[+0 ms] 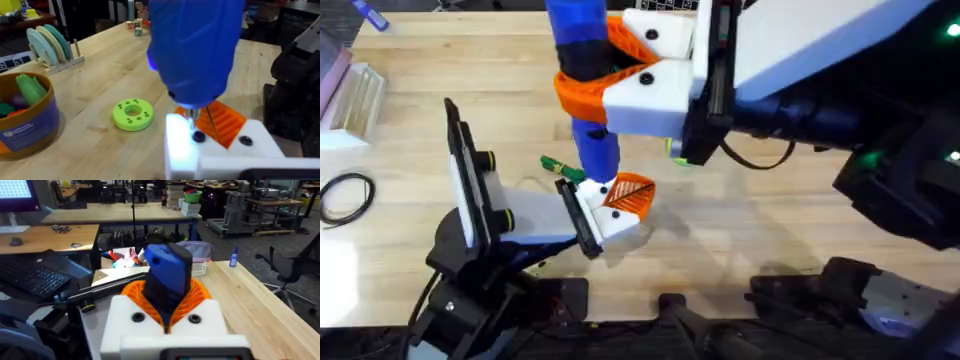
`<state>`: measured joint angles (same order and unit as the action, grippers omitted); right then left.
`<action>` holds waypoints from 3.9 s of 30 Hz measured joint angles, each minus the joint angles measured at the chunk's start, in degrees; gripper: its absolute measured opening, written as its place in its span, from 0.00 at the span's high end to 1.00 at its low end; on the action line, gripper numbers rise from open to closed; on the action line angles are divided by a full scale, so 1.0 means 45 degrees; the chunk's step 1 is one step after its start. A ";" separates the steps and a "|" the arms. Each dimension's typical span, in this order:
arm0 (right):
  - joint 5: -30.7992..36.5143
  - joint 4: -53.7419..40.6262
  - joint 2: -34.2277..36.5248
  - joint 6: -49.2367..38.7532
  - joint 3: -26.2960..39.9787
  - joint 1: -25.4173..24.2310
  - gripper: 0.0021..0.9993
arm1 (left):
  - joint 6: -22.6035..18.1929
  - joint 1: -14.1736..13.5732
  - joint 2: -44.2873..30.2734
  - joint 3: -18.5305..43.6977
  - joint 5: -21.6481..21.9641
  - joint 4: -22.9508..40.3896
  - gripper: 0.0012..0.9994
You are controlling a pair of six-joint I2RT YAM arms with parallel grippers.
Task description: Pick up the gripper from the table and insert it into the empty holder that is missing its gripper. Then pick up a screw, insert it into the mounting hole, and use the screwdriver to tighten it. Finally, clean up the table by picking up the vegetable and placing it into the bucket.
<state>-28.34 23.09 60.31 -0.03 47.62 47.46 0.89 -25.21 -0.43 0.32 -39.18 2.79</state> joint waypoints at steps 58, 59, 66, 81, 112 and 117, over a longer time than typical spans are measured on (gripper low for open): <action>0.0001 -0.0034 0.0165 0.0054 -0.0005 0.0092 0.98 | 0.0000 0.0000 0.0000 0.0000 -0.0001 0.0003 0.99; 0.0000 -0.0042 0.0165 0.0054 -0.0005 0.0092 0.98 | 0.0000 0.0000 0.0000 0.0000 -0.0003 0.0000 0.99; 0.0010 -0.0159 0.0157 0.0049 -0.0005 0.0092 0.98 | 0.0000 0.0000 0.0000 0.0000 -0.0005 0.0010 0.99; 0.0044 -0.0253 0.0159 0.0058 0.0000 0.0121 0.98 | 0.0009 0.0000 0.0000 0.0000 -0.0010 0.0018 0.99; 0.0039 -0.0416 -0.0126 0.0097 -0.0005 0.0121 0.98 | 0.0000 0.0000 0.0000 0.0000 0.0000 0.0010 0.99; 0.0038 -0.0446 -0.0126 0.0097 -0.0005 0.0121 0.98 | 0.0000 0.0000 0.0000 0.0000 -0.0001 0.0004 0.99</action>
<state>-28.17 21.08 59.75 0.40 47.59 48.01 0.89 -25.21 -0.43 0.32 -39.18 2.81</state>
